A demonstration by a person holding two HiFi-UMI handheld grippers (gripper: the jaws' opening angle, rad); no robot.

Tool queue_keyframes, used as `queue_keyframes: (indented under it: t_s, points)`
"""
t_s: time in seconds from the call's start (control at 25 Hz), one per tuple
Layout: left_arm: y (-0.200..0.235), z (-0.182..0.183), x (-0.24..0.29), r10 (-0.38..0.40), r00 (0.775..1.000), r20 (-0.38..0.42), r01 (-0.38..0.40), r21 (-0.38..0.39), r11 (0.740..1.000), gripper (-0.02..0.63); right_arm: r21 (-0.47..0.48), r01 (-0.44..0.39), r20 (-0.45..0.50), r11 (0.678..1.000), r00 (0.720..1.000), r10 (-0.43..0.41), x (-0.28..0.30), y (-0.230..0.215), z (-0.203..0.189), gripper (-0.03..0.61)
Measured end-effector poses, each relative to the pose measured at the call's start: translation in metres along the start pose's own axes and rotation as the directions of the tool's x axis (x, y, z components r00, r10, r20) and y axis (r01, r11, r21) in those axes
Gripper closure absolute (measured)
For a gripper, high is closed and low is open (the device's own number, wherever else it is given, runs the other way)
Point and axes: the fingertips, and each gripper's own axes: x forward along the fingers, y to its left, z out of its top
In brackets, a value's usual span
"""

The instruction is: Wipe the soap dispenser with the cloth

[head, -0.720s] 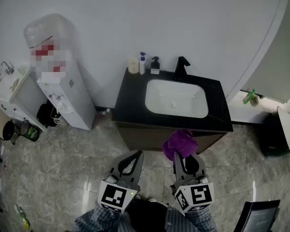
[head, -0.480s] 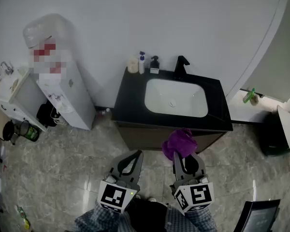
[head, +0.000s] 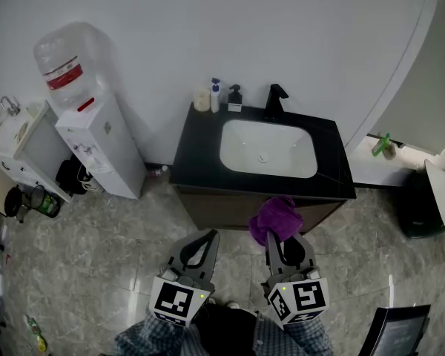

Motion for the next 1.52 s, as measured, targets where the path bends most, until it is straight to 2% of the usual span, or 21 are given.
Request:
queue_keyframes:
  t_s: [0.12, 0.32, 0.76, 1.04, 1.52]
  points:
    - [-0.005, -0.001, -0.001, 0.004, 1.0, -0.026, -0.003, 0.011, 1.0, 0.612, 0.004, -0.001, 0.003, 1.0, 1.0, 0.001, -0.004, -0.004, 0.002, 0.502]
    - [-0.011, 0.007, -0.002, 0.011, 1.0, -0.006, -0.011, 0.007, 1.0, 0.612, 0.005, -0.006, 0.012, 1.0, 1.0, 0.006, -0.009, -0.007, 0.009, 0.503]
    - [-0.053, 0.016, 0.002, 0.019, 1.0, 0.023, -0.019, 0.008, 1.0, 0.611, 0.004, -0.008, 0.032, 1.0, 0.999, 0.008, -0.038, -0.034, 0.014, 0.502]
    - [-0.066, 0.017, -0.002, 0.023, 0.999, 0.024, -0.024, 0.039, 0.999, 0.612, 0.0, -0.018, 0.057, 1.0, 0.998, 0.018, -0.052, -0.035, 0.015, 0.502]
    - [-0.045, 0.01, 0.022, 0.031, 0.999, 0.038, -0.033, 0.038, 0.999, 0.612, -0.003, -0.011, 0.058, 1.0, 0.998, 0.011, -0.026, -0.047, 0.008, 0.502]
